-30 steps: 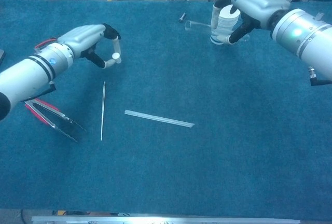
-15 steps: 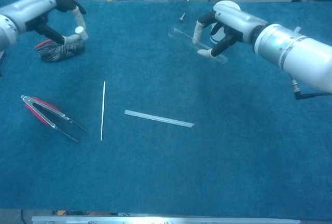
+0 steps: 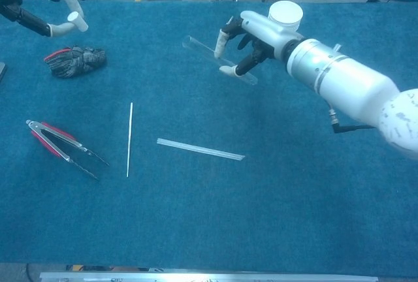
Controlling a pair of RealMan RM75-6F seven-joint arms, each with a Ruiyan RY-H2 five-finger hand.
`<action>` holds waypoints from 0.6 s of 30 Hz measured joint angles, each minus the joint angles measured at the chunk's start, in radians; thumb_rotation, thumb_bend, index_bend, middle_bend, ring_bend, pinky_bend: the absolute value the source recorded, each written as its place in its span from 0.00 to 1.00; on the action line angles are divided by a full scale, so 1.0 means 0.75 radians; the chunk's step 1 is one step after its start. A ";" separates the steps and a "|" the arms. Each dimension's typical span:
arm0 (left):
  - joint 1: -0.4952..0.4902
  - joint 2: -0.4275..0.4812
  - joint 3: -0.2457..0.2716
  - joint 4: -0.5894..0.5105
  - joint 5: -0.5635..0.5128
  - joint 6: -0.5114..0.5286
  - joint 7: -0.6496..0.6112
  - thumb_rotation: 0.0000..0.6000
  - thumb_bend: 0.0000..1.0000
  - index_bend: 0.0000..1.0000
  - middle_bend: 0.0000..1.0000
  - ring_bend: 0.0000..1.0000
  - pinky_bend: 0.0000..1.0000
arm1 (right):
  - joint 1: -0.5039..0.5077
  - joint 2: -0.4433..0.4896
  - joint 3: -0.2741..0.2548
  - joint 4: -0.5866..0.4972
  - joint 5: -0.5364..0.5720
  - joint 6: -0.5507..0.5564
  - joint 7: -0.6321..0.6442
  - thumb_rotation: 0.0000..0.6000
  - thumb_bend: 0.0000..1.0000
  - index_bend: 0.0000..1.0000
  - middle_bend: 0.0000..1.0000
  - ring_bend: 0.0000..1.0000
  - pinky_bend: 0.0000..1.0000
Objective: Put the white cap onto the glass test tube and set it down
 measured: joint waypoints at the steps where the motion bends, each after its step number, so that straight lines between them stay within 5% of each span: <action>1: 0.000 0.009 -0.003 -0.006 0.002 -0.004 -0.014 1.00 0.38 0.51 0.20 0.01 0.10 | 0.004 -0.017 0.003 0.005 0.004 0.009 -0.003 1.00 0.34 0.67 0.39 0.19 0.26; 18: -0.002 0.106 -0.031 -0.095 -0.008 -0.038 -0.177 1.00 0.38 0.51 0.20 0.01 0.10 | 0.048 -0.232 0.067 0.131 0.014 0.123 -0.041 1.00 0.34 0.67 0.39 0.19 0.26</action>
